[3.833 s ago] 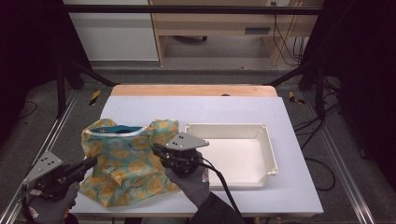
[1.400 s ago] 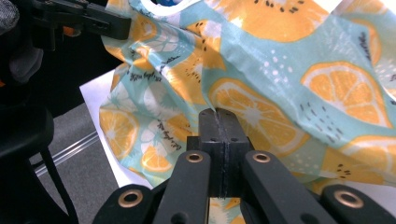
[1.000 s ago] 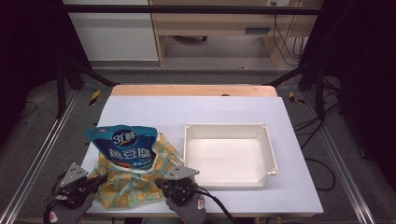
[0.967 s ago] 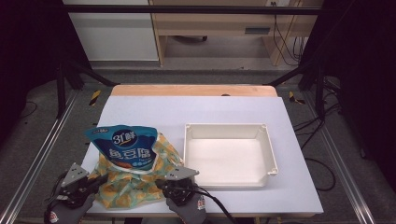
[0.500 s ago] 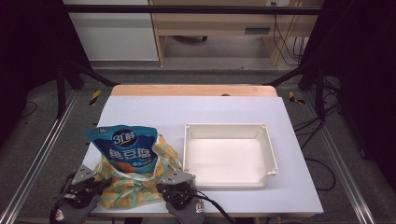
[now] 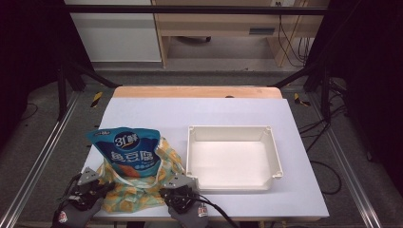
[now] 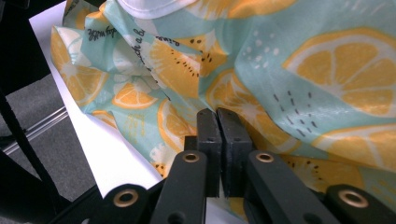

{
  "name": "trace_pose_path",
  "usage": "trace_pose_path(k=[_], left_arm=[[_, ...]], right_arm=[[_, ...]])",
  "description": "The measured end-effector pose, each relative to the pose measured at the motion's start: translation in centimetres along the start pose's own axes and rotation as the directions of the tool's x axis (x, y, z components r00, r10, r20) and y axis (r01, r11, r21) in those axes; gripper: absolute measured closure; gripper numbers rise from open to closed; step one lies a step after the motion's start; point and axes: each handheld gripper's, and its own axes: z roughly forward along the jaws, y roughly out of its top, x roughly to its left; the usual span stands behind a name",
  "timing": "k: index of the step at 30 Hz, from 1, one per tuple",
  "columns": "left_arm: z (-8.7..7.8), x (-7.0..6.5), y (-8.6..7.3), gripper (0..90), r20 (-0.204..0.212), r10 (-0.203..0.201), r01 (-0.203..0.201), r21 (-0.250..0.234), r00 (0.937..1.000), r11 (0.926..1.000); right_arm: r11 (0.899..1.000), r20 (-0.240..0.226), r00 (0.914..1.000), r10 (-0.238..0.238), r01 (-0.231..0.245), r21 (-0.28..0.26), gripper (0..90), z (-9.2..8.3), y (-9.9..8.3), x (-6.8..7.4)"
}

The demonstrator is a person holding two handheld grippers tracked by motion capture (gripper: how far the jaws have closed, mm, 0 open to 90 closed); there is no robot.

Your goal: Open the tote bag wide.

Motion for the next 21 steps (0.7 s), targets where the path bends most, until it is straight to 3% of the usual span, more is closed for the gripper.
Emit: trace_pose_path(k=[3,9,16,21], left_arm=[[0.1,0.0,0.0,89.7,0.006,-0.003,0.003,0.011,1.0,0.9999],[0.2,0.1,0.0,89.7,0.008,-0.005,0.004,0.019,1.0,0.9998],[0.3,0.1,0.1,89.7,0.009,-0.002,0.002,0.025,1.0,0.9997],[0.3,0.1,0.0,89.7,0.01,-0.005,0.005,0.021,0.9999,0.9998]], right_arm=[[1.0,-0.006,0.9999,-0.008,0.008,-0.005,82.0,-0.2,0.0,0.1],[0.997,-0.025,0.9994,-0.024,0.021,-0.08,76.0,-2.2,0.9,0.6],[0.977,-0.026,0.9983,-0.052,0.045,-0.206,75.7,-5.2,3.3,1.3],[0.966,0.003,0.9995,-0.031,0.031,-0.255,82.3,-5.6,5.0,0.6]])
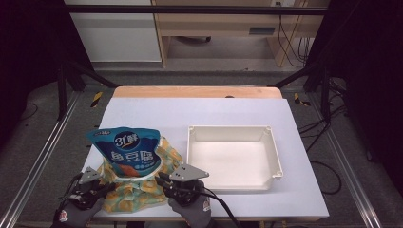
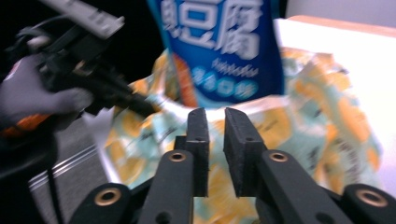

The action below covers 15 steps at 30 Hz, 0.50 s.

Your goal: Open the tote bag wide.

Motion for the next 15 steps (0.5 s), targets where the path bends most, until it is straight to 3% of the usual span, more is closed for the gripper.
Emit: trace_pose_path(k=[5,9,15], left_arm=[[-0.1,0.0,0.0,89.7,0.0,-0.003,0.003,-0.007,1.0,1.0],[-0.1,0.0,0.0,89.7,0.0,-0.001,0.001,-0.009,1.0,1.0],[-0.6,0.0,-0.1,86.9,-0.005,-0.005,0.005,-0.032,1.0,0.9995]], right_arm=[[0.998,0.059,0.9982,-0.006,0.003,0.059,89.3,1.8,-0.4,-0.7],[0.992,0.078,0.9969,-0.015,0.005,0.127,90.0,3.3,-1.9,-0.7],[0.983,0.089,0.9958,-0.021,0.004,0.186,90.0,4.4,-3.5,-0.3]])
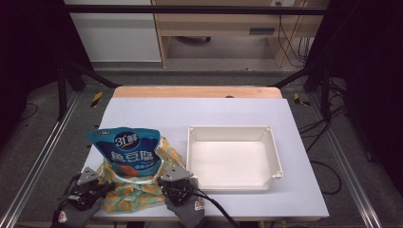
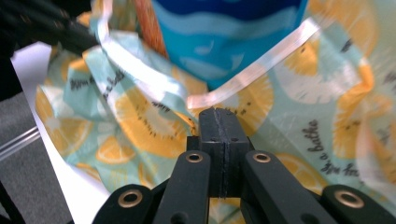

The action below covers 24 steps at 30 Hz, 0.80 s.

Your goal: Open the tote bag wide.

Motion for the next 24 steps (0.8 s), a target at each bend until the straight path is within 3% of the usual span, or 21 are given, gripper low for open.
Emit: trace_pose_path(k=[7,12,15,20,24], left_arm=[[-1.7,0.3,0.1,80.5,0.009,-0.041,0.042,-0.088,0.9991,0.9952],[-3.7,0.7,0.4,77.1,0.022,-0.072,0.075,-0.183,0.9972,0.9803],[-4.8,0.7,0.9,76.7,0.028,-0.078,0.083,-0.242,0.9965,0.9668],[-6.3,0.1,1.9,78.9,0.042,-0.051,0.062,-0.319,0.9978,0.9457],[-6.3,-0.6,2.9,82.9,0.037,-0.008,0.021,-0.341,0.9993,0.9397]], right_arm=[[0.999,-0.003,1.0,0.008,-0.008,0.039,90.0,0.9,-0.9,0.1],[0.998,0.002,1.0,0.002,-0.002,0.061,90.0,1.4,-1.4,0.2],[0.998,0.001,1.0,0.0,0.0,0.066,90.0,1.4,-1.4,0.3],[0.997,0.002,1.0,-0.001,0.001,0.071,90.0,1.5,-1.4,0.3],[0.997,0.001,1.0,-0.004,0.004,0.076,90.0,1.6,-1.4,0.3]])
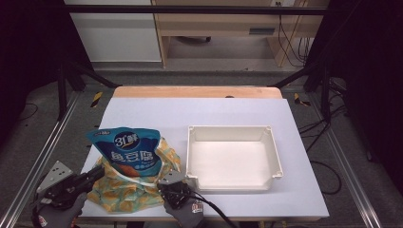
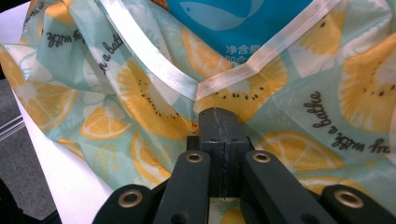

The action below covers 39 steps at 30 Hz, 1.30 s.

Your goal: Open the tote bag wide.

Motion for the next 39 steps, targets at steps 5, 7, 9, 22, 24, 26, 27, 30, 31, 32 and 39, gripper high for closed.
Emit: trace_pose_path(k=[5,7,9,22,24,26,27,30,31,32,39], left_arm=[[2.4,0.1,-0.1,85.8,-0.017,0.05,-0.048,0.092,0.9986,0.9946],[3.5,0.5,-0.7,86.7,-0.027,0.046,-0.042,0.136,0.9986,0.9898],[4.4,0.8,-1.5,87.3,-0.033,0.049,-0.042,0.188,0.9983,0.9812],[6.3,1.3,-4.1,88.0,-0.037,0.083,-0.065,0.346,0.9959,0.9361],[6.5,1.4,-4.3,88.2,-0.038,0.071,-0.054,0.349,0.9967,0.9355],[6.8,1.6,-4.4,88.7,-0.04,0.069,-0.049,0.36,0.9968,0.9316],[6.8,1.7,-4.5,89.0,-0.037,0.069,-0.051,0.365,0.9969,0.9298],[7.0,1.7,-4.6,89.5,-0.034,0.07,-0.052,0.376,0.997,0.9252],[7.1,1.7,-4.7,89.6,-0.03,0.069,-0.052,0.387,0.9972,0.9206],[7.2,1.7,-4.7,89.6,-0.027,0.071,-0.055,0.391,0.9971,0.9189],[7.3,1.9,-4.8,88.8,-0.017,0.042,-0.032,0.386,0.999,0.922]], right_arm=[[1.0,-0.003,1.0,0.005,-0.005,0.006,90.0,0.0,0.0,0.0],[1.0,-0.005,1.0,0.007,-0.007,0.004,90.0,0.0,0.0,0.0],[1.0,-0.004,1.0,0.006,-0.006,0.006,90.0,0.0,0.0,0.0],[1.0,0.002,1.0,0.008,-0.008,0.007,89.3,-0.1,-0.1,-0.2],[1.0,0.001,0.9998,0.018,-0.018,0.009,89.3,-0.2,-0.2,-0.2],[1.0,0.0,0.9999,0.017,-0.017,0.009,89.3,-0.2,-0.2,-0.2],[1.0,0.0,0.9999,0.015,-0.015,0.008,89.4,-0.2,-0.2,-0.2],[1.0,-0.007,0.9997,0.022,-0.022,0.011,89.5,-0.2,-0.2,-0.3],[1.0,-0.009,0.9997,0.025,-0.024,0.011,89.5,-0.2,-0.2,-0.4],[1.0,-0.01,0.9996,0.027,-0.027,0.011,89.5,-0.2,-0.2,-0.4],[1.0,-0.013,0.9996,0.026,-0.026,0.008,86.0,-0.2,-0.2,-0.4]])
